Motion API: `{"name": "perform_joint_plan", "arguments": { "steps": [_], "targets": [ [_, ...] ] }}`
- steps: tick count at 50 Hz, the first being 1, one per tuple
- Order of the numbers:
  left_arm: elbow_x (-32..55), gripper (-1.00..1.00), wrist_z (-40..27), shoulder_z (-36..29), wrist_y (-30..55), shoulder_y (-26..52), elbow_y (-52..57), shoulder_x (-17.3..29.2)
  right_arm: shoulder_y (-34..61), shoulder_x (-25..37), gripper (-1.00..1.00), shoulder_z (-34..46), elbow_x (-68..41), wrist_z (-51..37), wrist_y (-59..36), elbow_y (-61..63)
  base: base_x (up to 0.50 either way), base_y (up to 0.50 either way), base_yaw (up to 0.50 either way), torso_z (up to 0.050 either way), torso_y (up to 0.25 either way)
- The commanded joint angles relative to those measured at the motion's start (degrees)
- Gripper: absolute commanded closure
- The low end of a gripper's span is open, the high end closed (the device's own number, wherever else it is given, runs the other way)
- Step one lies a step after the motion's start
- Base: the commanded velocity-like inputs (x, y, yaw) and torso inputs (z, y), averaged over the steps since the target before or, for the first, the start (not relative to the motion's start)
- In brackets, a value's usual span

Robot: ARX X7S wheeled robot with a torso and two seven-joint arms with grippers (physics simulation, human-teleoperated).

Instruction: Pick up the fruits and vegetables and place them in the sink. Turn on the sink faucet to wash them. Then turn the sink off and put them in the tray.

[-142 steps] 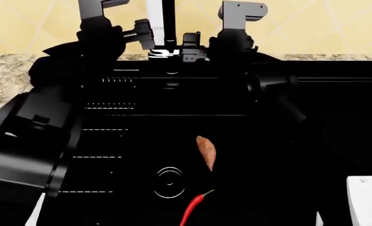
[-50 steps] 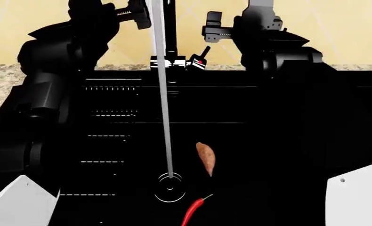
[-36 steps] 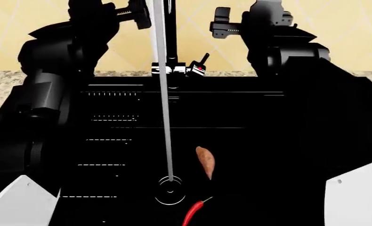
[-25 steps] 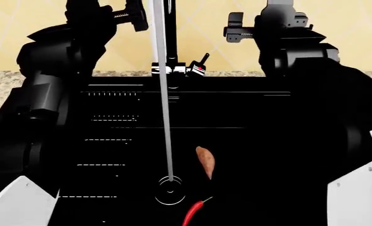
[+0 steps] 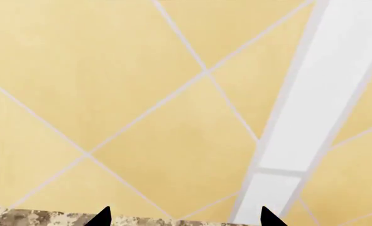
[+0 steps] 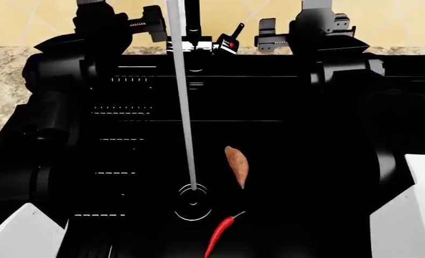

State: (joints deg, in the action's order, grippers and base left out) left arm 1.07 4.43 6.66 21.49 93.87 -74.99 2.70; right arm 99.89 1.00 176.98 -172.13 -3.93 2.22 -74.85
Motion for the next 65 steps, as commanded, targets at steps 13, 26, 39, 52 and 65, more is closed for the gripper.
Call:
{"name": "perform_joint_plan", "arguments": {
  "steps": [13,26,39,52,65],
  "targets": [
    [0.14,-1.00,0.57,0.87,-0.48,-0.14,0.05,0.86,-3.33,-0.99,-1.00,-36.98,41.24,-2.08,-2.95,-0.13,0.00,0.00,0.00,0.000,0.000],
    [0.13,-1.00,1.64,1.44,-0.67,-0.23,0.05,1.36,-3.01,-0.99,-1.00,-44.10,48.57,-6.41,-1.12,-0.13,0.00,0.00,0.00,0.000,0.000],
    [0.12,-1.00,2.08,2.08,-0.81,-0.52,0.05,1.68,-4.77,-1.00,-1.00,-75.85,80.81,-2.29,-3.12,1.01,0.00,0.00,0.00,0.000,0.000],
    [-0.01,-1.00,2.17,2.50,-0.78,-0.69,0.06,1.82,-6.26,-1.00,-1.00,-88.81,91.84,9.36,-7.05,5.92,0.00,0.00,0.00,0.000,0.000],
    [0.31,-1.00,1.59,3.44,-1.07,-0.49,0.06,1.91,-5.44,-1.00,-1.00,-88.79,92.07,8.52,-6.72,5.27,0.00,0.00,0.00,0.005,0.085]
  ]
}}
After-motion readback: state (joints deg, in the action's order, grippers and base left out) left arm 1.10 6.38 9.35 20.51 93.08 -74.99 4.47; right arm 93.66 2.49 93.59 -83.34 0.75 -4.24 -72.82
